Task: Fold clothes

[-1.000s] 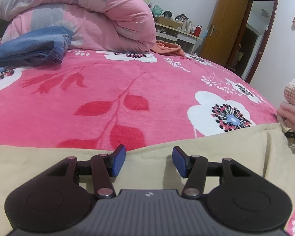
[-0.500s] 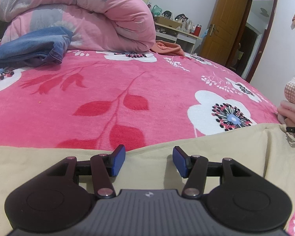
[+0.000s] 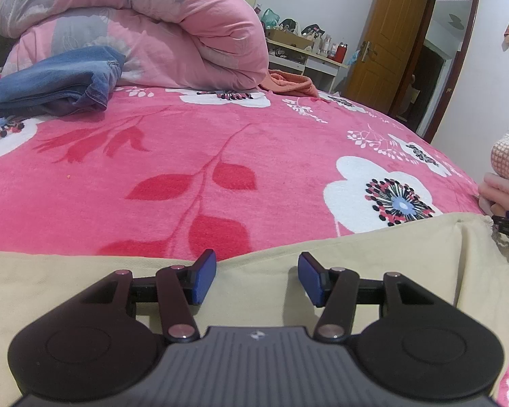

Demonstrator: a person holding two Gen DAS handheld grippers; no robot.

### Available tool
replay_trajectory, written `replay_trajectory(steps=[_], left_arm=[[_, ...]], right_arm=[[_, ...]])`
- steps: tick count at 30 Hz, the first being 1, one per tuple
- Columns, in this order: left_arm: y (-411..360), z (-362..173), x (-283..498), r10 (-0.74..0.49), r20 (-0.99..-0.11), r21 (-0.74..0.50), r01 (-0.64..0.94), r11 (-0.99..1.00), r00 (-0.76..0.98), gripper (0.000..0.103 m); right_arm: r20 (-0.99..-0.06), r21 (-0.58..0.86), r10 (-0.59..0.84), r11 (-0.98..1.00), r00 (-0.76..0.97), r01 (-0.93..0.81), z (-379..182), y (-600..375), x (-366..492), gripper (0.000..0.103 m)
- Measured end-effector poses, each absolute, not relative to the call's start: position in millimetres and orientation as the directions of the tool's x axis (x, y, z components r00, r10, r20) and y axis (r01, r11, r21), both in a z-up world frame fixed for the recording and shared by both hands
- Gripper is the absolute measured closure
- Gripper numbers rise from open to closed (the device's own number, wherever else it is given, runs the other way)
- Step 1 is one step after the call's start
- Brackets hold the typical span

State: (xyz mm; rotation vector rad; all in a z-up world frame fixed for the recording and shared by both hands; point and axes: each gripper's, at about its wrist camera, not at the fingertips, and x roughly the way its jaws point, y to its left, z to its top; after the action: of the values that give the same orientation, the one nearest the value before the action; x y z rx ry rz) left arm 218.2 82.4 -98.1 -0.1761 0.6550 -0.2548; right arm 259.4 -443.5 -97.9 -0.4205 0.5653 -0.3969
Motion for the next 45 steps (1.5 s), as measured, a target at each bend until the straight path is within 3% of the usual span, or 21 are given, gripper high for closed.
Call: replay_trajectory(steps=[5,9,12,16,19,25,30,34,38,43,45], left_arm=[[82.9,-98.0,218.2,-0.29,-0.577,-0.244,0.179,0.953,0.764,0.048],[83.6,-98.0,218.4,-0.293,-0.576,-0.247,0.179,0.952,0.763,0.048],[85.1,-98.3,218.7,-0.298,-0.573,-0.256,0.179,0.95,0.764,0.048],[86.3,-98.5,218.5,-0.304,-0.569,-0.265,0.179,0.947,0.764,0.048],[86.8,-98.7,218.5,-0.306,-0.568,-0.268,0.18,0.946,0.764,0.048],[87.5,-99.0,218.7,-0.308,-0.567,-0.27,0.181,0.946,0.764,0.048],[86.9,-99.1,218.8,-0.307,-0.568,-0.268,0.181,0.946,0.763,0.048],[86.3,-99.0,218.3,-0.305,-0.57,-0.264,0.181,0.947,0.763,0.048],[87.5,-98.0,218.5,-0.312,-0.568,-0.277,0.181,0.944,0.761,0.048],[103.3,-65.6,195.9,-0.293,-0.542,-0.302,0.143,0.942,0.787,0.048],[111.9,-45.9,177.0,-0.289,-0.511,-0.305,0.143,0.942,0.809,0.043]], right_arm=[[-0.311,-0.559,-0.452,0.798,0.836,0.224,-86.2,-419.7,224.3,0.055],[-0.504,-0.28,-0.273,0.949,0.82,0.144,-73.8,-441.1,235.5,0.057],[-0.57,-0.153,-0.22,0.975,0.791,0.16,-77.9,-455.5,256.9,0.058],[-0.625,-0.058,-0.186,0.98,0.758,0.193,-88.3,-468.0,273.4,0.08],[-0.602,-0.048,-0.176,0.982,0.779,0.185,-88.2,-465.3,267.3,0.09],[-0.547,-0.142,-0.223,0.975,0.807,0.173,-88.8,-452.4,268.8,0.092],[-0.564,-0.226,-0.27,0.959,0.78,0.168,-103.7,-447.5,279.8,0.084],[-0.538,-0.312,-0.335,0.931,0.774,0.187,-80.6,-435.4,255.9,0.067],[-0.484,-0.243,-0.296,0.95,0.823,0.198,-36.2,-424.6,189.7,0.055],[-0.517,-0.015,-0.132,0.989,0.845,0.145,-2.7,-407.0,82.9,0.054],[-0.535,0.05,-0.063,0.993,0.843,0.106,-0.2,-393.6,45.8,0.054]])
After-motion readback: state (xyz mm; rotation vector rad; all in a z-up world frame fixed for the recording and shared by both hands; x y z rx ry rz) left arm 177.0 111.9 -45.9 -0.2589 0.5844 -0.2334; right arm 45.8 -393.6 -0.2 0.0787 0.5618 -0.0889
